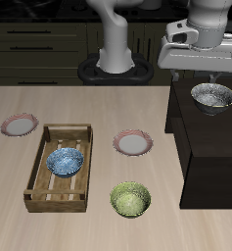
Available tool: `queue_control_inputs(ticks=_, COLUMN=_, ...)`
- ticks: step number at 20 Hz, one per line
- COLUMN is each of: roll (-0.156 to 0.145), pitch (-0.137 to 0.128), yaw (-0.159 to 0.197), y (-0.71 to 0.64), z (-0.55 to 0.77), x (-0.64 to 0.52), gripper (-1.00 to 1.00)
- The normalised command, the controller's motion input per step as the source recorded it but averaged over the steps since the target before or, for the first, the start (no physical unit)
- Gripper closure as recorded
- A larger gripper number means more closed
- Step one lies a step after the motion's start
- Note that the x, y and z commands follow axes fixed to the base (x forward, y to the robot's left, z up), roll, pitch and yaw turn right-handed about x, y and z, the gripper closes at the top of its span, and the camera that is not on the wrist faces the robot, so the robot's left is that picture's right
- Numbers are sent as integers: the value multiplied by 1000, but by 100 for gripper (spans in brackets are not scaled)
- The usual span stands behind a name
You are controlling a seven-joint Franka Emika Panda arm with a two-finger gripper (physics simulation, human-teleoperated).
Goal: Place the black bowl onto the plate that is in the center of the table
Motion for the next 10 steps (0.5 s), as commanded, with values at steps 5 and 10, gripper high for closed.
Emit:
queue_control_inputs(ticks=5, roll=18, pitch=32, yaw=-2, y=74, z=-286, x=-65, gripper=-100)
queue_control_inputs(ticks=10, roll=9, pitch=25, yaw=21, y=14, z=-290, x=-61, gripper=-100)
